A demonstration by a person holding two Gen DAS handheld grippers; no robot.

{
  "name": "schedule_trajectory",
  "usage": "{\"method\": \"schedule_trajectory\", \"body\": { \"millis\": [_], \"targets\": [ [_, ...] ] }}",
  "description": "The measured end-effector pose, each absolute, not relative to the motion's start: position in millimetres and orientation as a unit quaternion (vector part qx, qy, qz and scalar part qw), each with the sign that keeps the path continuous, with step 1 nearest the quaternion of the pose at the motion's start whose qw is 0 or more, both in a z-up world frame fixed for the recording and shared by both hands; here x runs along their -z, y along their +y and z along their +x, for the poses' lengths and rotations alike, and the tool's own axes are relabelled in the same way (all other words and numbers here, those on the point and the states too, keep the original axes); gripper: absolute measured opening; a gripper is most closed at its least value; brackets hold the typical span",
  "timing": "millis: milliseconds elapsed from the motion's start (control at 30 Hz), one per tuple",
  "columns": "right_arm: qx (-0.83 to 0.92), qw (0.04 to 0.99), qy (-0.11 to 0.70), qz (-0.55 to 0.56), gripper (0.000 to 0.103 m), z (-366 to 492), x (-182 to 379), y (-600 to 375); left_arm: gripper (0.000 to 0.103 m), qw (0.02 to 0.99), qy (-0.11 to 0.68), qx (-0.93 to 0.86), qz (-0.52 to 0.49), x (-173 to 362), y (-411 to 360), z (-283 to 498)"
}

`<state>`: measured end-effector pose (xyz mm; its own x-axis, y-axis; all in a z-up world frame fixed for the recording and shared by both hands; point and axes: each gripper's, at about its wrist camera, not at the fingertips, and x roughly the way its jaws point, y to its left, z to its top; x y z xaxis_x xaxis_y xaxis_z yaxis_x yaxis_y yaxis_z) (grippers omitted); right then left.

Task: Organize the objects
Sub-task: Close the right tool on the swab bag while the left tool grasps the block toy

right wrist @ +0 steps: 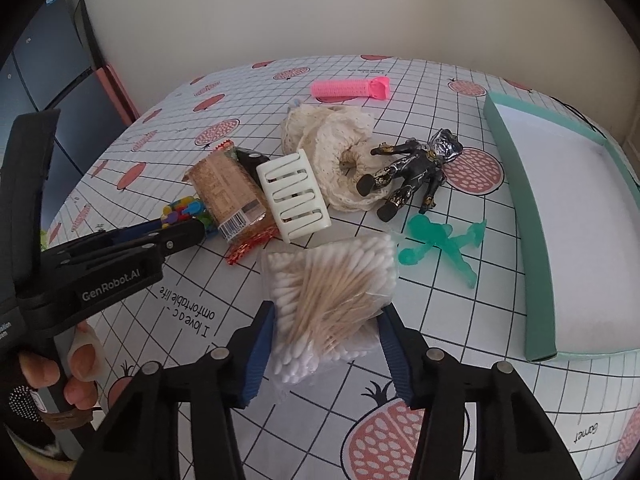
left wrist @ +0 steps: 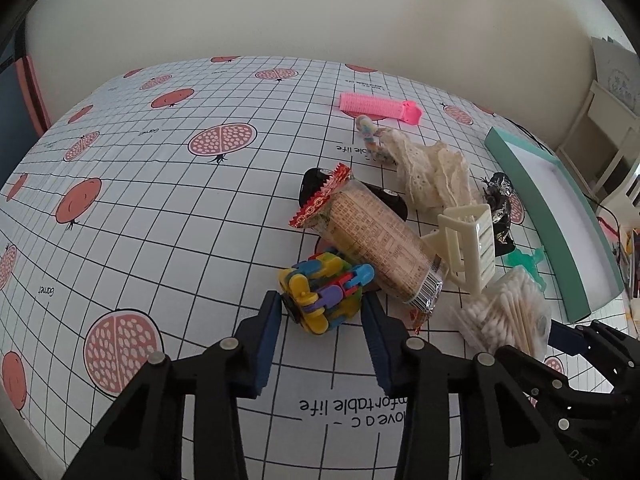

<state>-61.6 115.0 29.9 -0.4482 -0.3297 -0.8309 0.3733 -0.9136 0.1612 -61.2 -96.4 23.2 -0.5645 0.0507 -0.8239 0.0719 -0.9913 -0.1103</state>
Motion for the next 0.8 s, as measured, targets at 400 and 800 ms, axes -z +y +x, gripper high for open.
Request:
{"method": "schedule_trajectory", "body": {
  "millis": [400, 800],
  "targets": [
    [0.865, 0.206, 0.003, 0.458, 0.054, -45.3, -58.2, 136.0, 0.012, 0.011, 0.086, 0.879, 0.468, -40.4, -105.2, -45.6],
    [0.872, 0.197, -0.021, 0.448, 0.054, -39.3, -70.7, 163.0, 0.007, 0.029, 0.084, 0.881, 0.465, -47.3, -101.0, -38.9]
  ]
}}
